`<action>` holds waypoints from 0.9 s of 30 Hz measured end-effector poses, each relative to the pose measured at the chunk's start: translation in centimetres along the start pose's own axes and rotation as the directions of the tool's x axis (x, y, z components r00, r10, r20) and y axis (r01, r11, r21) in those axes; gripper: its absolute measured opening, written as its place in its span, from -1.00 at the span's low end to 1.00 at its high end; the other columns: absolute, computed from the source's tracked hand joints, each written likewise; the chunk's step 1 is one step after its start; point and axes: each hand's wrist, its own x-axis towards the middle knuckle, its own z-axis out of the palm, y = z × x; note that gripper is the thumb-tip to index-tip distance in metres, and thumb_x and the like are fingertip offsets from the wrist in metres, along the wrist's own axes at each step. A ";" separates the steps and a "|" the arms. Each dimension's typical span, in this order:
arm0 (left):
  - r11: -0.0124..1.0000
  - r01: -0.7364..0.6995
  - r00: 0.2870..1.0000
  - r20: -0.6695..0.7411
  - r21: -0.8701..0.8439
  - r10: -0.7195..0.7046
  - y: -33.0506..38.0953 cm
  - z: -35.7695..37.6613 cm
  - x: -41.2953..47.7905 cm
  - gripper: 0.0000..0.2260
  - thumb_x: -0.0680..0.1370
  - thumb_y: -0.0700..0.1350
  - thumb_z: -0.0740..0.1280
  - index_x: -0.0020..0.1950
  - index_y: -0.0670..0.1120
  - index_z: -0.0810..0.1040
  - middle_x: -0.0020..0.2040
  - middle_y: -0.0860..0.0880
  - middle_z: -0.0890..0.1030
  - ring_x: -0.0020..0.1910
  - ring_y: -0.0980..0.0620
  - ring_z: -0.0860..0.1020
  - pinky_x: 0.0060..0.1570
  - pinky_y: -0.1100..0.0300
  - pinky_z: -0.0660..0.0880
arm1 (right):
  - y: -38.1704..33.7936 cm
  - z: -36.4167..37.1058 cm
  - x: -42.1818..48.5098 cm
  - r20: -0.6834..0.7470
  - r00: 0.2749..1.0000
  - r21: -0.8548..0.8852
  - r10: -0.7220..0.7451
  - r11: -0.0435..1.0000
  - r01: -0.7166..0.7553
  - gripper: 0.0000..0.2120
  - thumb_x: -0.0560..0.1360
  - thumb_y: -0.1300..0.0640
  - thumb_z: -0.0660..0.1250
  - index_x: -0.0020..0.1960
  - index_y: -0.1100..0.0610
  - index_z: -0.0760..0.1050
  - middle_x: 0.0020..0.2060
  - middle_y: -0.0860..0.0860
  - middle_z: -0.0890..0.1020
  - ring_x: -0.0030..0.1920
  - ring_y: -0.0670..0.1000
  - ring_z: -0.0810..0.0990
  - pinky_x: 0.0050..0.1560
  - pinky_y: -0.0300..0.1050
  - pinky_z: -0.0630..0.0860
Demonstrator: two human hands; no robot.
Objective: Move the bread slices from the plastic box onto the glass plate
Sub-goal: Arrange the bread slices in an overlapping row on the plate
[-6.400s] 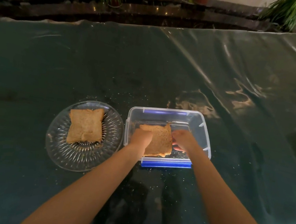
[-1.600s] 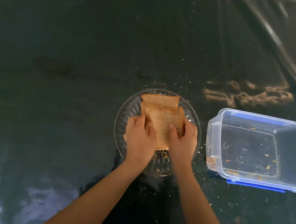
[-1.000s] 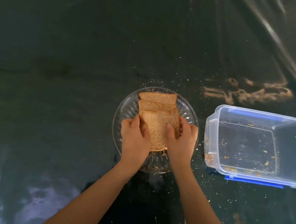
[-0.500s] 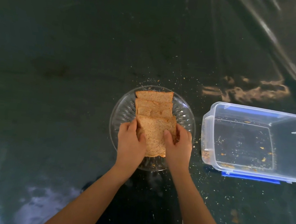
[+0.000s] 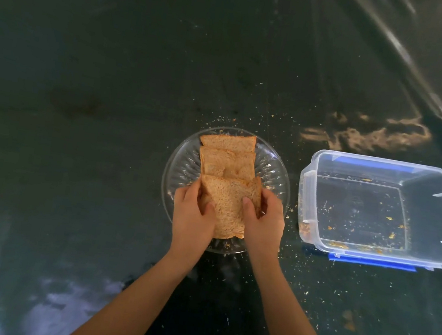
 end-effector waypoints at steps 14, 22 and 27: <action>0.998 -0.001 1.000 0.006 0.060 0.001 -0.4 0.1 0.2 -0.52 0.52 -0.14 0.28 0.43 -0.08 0.27 0.27 -0.08 0.34 0.24 -0.01 0.38 0.26 0.12 0.36 | -0.3 -0.3 0.7 0.033 0.998 -0.125 -0.057 0.990 0.061 -0.60 0.49 0.07 0.30 0.30 0.14 0.40 0.15 0.11 0.44 0.11 0.08 0.47 0.11 -0.07 0.47; 0.995 0.077 0.983 0.172 -0.062 -0.065 -0.6 -0.5 2.1 -0.50 0.49 -0.14 0.32 0.42 -0.03 0.29 0.35 -0.04 0.41 0.33 0.02 0.38 0.34 0.03 0.34 | -0.2 -0.2 2.4 0.199 0.979 -0.109 0.043 0.994 -0.021 -0.52 0.45 0.01 0.33 0.33 0.12 0.36 0.21 0.07 0.47 0.20 0.06 0.45 0.17 -0.06 0.41; 0.998 0.054 0.990 0.128 0.022 -0.056 -0.1 -0.1 2.6 -0.52 0.48 -0.16 0.32 0.39 -0.08 0.33 0.31 -0.10 0.40 0.30 -0.05 0.39 0.32 -0.07 0.36 | -0.5 0.3 2.6 0.142 0.989 -0.114 0.030 0.993 -0.013 -0.55 0.45 0.06 0.34 0.30 0.14 0.39 0.19 0.08 0.44 0.16 0.05 0.45 0.11 -0.13 0.38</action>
